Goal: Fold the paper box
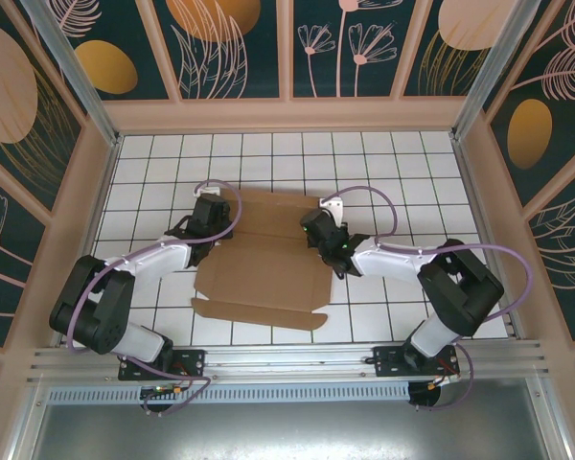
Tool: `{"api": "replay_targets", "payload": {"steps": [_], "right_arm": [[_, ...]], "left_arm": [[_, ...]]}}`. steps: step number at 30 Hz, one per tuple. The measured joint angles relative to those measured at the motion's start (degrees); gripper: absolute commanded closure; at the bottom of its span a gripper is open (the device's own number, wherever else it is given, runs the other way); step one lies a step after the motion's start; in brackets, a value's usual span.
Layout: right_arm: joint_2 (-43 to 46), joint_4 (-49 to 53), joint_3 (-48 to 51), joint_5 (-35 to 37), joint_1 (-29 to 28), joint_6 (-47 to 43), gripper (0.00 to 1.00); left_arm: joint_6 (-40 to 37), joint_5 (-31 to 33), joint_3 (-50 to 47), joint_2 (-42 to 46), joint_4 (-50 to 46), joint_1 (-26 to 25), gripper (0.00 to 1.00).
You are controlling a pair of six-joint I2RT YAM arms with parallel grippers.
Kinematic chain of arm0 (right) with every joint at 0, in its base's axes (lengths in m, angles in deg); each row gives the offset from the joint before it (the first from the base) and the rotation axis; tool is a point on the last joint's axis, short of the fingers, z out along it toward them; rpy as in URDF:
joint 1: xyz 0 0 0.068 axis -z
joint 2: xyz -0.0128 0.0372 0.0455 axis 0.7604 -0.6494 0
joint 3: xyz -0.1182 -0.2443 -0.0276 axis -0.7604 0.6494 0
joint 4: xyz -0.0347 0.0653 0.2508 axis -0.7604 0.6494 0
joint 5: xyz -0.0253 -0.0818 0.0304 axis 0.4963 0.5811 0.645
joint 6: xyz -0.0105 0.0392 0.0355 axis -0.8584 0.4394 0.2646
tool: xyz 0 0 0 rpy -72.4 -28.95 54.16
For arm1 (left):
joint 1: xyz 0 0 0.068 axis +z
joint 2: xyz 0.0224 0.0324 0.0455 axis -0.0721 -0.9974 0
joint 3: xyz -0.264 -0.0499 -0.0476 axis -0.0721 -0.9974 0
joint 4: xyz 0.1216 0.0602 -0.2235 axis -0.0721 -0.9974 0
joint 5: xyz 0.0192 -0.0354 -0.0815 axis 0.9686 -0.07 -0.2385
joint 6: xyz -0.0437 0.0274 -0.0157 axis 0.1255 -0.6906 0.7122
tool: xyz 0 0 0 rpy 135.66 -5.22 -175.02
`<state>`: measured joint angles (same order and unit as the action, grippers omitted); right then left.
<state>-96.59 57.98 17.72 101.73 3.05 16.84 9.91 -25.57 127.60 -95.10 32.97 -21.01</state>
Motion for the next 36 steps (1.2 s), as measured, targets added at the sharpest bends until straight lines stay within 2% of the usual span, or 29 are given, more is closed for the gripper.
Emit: {"api": "replay_targets", "payload": {"steps": [3, 5, 12, 18, 22, 31, 36], "right_arm": [[0.24, -0.85, 1.03, 1.84, 0.00, -0.37, 1.00], [0.70, -2.80, 2.62, 2.91, 0.00, -1.36, 1.00], [4.04, -12.79, 10.05, 5.16, 0.00, -4.85, 1.00], [6.21, -21.11, 13.14, 6.38, 0.00, -7.78, 1.00], [6.19, -20.98, 13.84, 9.84, 0.90, -9.20, 1.00], [6.14, -19.50, 14.05, 10.93, 1.46, -10.03, 1.00], [6.14, -19.87, 14.34, 7.98, 1.86, -12.33, 1.00]], "left_arm": [[1.77, -0.74, -3.41, 1.57, 4.11, 0.04, 0.56], [2.93, -1.95, -6.05, 2.99, 6.14, 0.15, 0.49], [6.21, -6.64, -10.97, 10.32, 8.55, 0.33, 0.39], [8.70, -10.64, -14.95, 23.15, 8.37, 0.35, 0.38], [9.81, -10.62, -17.07, 29.86, 8.17, 1.22, 0.37], [9.35, -10.16, -17.59, 29.22, 5.53, 1.57, 0.41], [4.90, -4.09, -12.87, 30.71, 0.98, 1.57, 0.46]]}}
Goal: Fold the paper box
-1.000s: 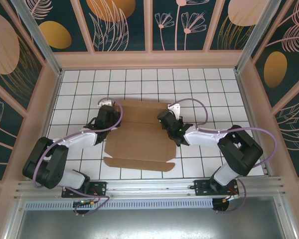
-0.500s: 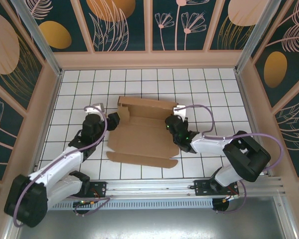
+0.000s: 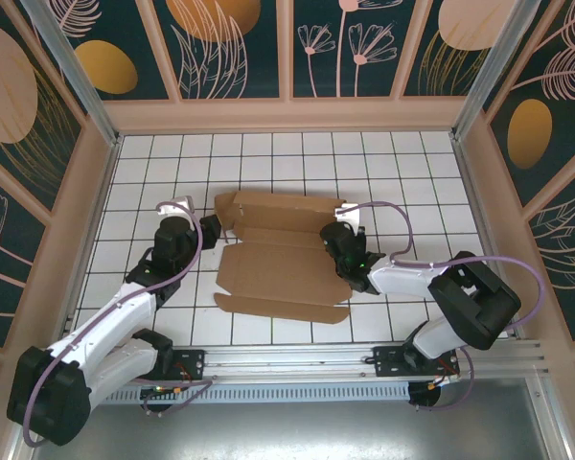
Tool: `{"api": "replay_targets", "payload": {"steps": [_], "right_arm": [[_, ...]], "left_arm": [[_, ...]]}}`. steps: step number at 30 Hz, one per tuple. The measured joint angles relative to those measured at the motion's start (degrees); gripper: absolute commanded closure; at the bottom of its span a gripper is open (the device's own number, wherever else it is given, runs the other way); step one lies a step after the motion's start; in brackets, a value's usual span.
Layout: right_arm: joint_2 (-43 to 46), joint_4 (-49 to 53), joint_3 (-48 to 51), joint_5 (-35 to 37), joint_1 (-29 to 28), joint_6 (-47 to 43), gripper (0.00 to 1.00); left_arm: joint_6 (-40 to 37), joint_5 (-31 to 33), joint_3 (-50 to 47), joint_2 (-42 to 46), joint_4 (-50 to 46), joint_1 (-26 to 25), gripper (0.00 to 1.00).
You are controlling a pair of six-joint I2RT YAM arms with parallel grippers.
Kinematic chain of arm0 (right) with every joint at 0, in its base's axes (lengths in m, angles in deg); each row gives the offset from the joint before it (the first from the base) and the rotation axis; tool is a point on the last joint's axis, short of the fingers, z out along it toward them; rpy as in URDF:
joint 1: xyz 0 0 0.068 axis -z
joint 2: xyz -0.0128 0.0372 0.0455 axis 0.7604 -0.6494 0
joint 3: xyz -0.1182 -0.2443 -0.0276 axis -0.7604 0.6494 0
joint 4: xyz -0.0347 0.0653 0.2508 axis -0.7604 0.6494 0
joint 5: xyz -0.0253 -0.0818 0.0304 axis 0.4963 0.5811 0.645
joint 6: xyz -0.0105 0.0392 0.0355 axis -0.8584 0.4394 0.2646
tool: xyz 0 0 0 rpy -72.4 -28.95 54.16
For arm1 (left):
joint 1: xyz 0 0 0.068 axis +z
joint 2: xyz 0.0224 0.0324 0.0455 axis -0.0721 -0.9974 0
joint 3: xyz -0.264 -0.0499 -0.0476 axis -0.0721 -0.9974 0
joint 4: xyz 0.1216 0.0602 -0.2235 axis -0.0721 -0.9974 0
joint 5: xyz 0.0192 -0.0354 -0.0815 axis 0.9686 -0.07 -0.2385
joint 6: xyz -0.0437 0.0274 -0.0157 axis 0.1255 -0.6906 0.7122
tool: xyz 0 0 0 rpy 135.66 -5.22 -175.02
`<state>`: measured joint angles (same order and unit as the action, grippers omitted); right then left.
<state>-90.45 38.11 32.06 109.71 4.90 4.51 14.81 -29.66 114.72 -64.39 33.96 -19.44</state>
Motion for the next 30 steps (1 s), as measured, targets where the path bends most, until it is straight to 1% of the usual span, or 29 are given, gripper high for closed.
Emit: {"api": "replay_targets", "payload": {"steps": [3, 5, 7, 9, 10, 11, 13, 15, 17, 21, 26, 30], "right_arm": [[0.02, -0.92, 0.81, -2.62, 0.72, -1.18, 1.00], [0.02, -1.44, 1.20, -4.22, 1.20, -1.88, 1.00], [0.02, -1.90, 1.40, -5.62, 1.62, -2.73, 1.00], [0.02, -2.08, 1.40, -6.95, 2.12, -3.63, 1.00], [0.02, -2.19, 1.40, -7.52, 2.29, -3.96, 1.00], [0.02, -2.21, 1.40, -8.20, 2.54, -4.20, 1.00], [0.02, -2.25, 1.40, -9.27, 3.06, -4.52, 1.00], [0.02, -2.43, 1.40, -10.21, 3.69, -5.07, 1.00], [0.02, -2.56, 1.36, -10.86, 4.09, -5.49, 1.00], [-0.11, -2.47, 1.03, -11.61, 4.63, -5.81, 1.00], [-1.29, -2.47, -0.15, -12.02, 4.92, -6.01, 1.00], [-1.86, -2.54, -0.63, -12.24, 4.92, -6.01, 1.00]], "left_arm": [[-1.18, 5.03, 0.92, 3.06, -0.61, 0.50, 0.53], [-1.03, 7.45, 1.70, 3.28, -1.29, 2.14, 0.56], [-0.31, 8.24, 2.91, 1.22, -1.86, 6.12, 0.57], [0.31, 7.23, 4.00, -2.82, -1.90, 10.75, 0.57], [0.39, 6.60, 4.55, -5.01, -1.99, 12.22, 0.56], [0.09, 5.29, 5.31, -7.85, -2.03, 13.25, 0.55], [-1.25, 0.22, 7.19, -13.75, -2.03, 13.70, 0.56], [-2.84, -6.78, 9.38, -19.61, -2.10, 13.70, 0.57], [-3.74, -12.15, 9.94, -22.08, -2.12, 13.44, 0.57], [-5.40, -18.51, 8.85, -20.20, -2.71, 11.69, 0.54], [-7.04, -22.25, 8.66, -17.09, -4.00, 7.80, 0.51], [-7.54, -23.39, 7.98, -15.67, -4.87, 6.86, 0.49]]}}
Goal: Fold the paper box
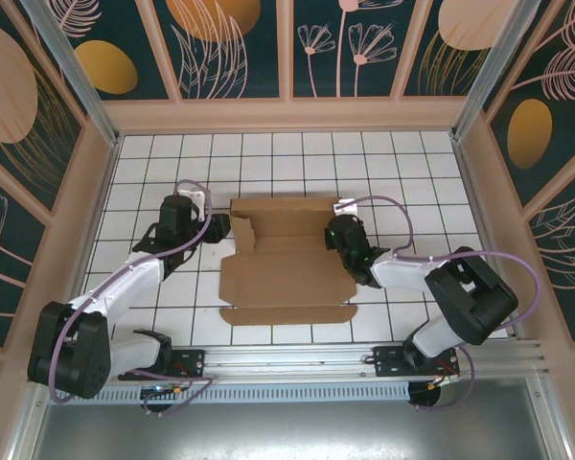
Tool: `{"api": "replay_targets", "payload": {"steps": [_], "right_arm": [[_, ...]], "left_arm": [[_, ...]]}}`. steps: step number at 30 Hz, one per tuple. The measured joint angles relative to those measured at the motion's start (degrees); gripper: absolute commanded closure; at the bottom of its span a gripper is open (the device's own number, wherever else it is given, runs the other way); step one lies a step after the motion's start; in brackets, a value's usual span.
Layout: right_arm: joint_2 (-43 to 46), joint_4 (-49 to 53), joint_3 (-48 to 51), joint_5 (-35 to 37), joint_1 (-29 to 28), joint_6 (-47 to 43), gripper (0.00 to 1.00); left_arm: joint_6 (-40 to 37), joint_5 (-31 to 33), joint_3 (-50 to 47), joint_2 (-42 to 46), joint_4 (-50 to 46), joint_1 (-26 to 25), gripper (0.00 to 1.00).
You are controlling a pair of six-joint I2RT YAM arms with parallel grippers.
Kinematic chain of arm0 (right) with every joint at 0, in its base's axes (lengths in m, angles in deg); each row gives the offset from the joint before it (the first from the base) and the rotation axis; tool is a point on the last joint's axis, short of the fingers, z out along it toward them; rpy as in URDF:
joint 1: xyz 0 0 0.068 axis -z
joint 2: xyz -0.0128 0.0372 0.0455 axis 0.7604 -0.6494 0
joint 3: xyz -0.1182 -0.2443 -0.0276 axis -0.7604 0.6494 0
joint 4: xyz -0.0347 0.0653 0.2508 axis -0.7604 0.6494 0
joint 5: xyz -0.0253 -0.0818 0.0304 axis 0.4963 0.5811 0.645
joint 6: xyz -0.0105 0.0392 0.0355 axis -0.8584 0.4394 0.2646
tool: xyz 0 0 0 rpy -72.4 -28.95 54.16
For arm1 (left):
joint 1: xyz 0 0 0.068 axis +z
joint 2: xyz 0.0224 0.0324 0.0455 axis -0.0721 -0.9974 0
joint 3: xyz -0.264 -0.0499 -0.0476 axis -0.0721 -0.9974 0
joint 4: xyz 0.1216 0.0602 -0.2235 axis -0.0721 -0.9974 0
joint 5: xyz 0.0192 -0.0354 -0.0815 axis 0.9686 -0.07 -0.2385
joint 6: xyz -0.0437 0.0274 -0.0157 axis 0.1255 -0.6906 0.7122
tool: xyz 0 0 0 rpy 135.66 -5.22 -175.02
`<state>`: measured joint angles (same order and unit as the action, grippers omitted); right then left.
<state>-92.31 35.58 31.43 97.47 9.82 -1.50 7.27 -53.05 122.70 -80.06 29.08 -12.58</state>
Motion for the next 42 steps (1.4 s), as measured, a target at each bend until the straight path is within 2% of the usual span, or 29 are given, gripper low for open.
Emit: {"api": "replay_targets", "payload": {"steps": [18, 23, 31, 34, 42], "right_arm": [[-1.53, -0.35, -1.31, -0.48, 0.33, 0.02, 1.00], [-1.64, -0.33, -1.49, -0.85, 0.33, 0.00, 1.00], [-1.57, -0.33, -1.49, -1.95, 0.37, 0.00, 1.00], [-1.29, -0.09, -1.49, -2.78, 0.37, 0.00, 1.00], [-0.72, 0.79, -1.49, -3.89, 0.22, 0.04, 1.00]], "left_arm": [[-2.56, -3.96, -2.97, 2.64, -3.26, -2.45, 0.47], [-4.17, -3.69, -2.08, -1.55, -3.15, -2.60, 0.45], [-6.01, 0.09, 1.70, -8.24, -0.76, -3.76, 0.44], [-6.19, 2.47, 2.08, -9.07, 0.79, -4.04, 0.48], [-6.56, 7.91, 2.08, -10.43, 4.96, -4.26, 0.74]]}}
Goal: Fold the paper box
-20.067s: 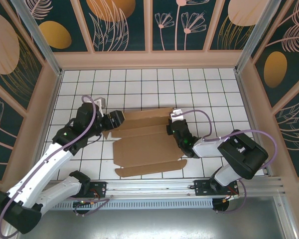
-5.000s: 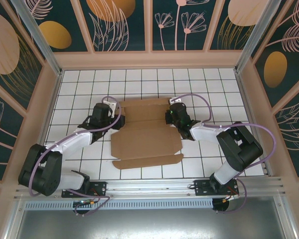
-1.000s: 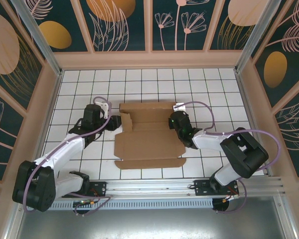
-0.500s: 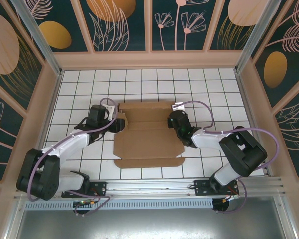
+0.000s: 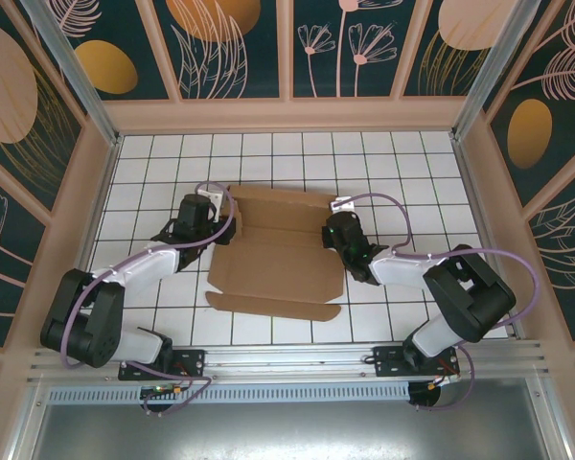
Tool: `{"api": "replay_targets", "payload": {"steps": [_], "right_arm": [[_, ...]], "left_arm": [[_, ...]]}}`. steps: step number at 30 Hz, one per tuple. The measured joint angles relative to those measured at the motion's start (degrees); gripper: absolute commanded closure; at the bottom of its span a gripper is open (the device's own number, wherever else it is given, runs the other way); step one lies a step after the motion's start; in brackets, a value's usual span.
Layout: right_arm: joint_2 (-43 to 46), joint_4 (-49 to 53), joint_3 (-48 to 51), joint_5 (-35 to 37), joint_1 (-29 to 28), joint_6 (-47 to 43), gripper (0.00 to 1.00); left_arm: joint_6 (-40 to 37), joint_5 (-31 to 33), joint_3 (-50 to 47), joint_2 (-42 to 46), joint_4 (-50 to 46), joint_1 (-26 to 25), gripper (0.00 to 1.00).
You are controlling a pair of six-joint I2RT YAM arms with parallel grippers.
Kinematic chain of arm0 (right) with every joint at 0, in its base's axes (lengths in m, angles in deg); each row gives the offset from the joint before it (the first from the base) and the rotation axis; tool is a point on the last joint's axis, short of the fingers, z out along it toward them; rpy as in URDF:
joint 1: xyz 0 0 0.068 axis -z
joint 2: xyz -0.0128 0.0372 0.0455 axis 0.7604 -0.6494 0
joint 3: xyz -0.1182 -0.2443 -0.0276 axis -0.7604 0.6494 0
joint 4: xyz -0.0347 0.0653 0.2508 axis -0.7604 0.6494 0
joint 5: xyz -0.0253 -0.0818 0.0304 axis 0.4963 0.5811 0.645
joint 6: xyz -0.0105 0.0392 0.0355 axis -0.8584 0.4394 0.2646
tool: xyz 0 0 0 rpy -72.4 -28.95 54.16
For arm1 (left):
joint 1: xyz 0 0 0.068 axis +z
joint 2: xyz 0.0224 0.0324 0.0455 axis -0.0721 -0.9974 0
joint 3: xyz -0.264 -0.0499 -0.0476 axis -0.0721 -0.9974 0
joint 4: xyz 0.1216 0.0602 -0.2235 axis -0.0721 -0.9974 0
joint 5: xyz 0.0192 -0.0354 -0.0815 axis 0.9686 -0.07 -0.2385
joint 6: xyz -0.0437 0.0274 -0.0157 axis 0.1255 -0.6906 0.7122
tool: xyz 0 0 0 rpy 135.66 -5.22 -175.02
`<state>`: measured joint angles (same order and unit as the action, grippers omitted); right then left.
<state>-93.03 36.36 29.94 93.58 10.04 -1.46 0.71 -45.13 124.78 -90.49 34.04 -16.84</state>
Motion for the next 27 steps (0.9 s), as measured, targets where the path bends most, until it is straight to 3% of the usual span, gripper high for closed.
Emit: {"api": "replay_targets", "payload": {"steps": [6, 10, 15, 22, 27], "right_arm": [[0.55, 1.55, -0.13, 0.61, -1.68, 2.34, 1.00], [0.55, 2.34, -0.35, 1.79, -2.45, 3.87, 1.00], [1.66, 1.27, 1.22, 1.68, -2.05, 3.15, 1.00], [6.08, -2.08, 6.16, -6.36, 2.45, -0.74, 1.00], [7.28, -3.61, 7.30, -13.77, 4.50, -3.69, 1.00]], "left_arm": [[0.44, 4.42, -0.37, -0.33, 2.84, -1.07, 0.80], [0.87, 7.13, -0.63, -0.55, 4.22, -2.01, 0.55], [-1.38, 8.63, -6.93, 3.45, 10.62, -2.05, 0.42], [-9.53, 5.07, -10.40, 6.14, 19.78, -2.05, 0.39], [-15.28, -2.60, -9.55, 4.63, 21.29, -1.95, 0.42]]}}
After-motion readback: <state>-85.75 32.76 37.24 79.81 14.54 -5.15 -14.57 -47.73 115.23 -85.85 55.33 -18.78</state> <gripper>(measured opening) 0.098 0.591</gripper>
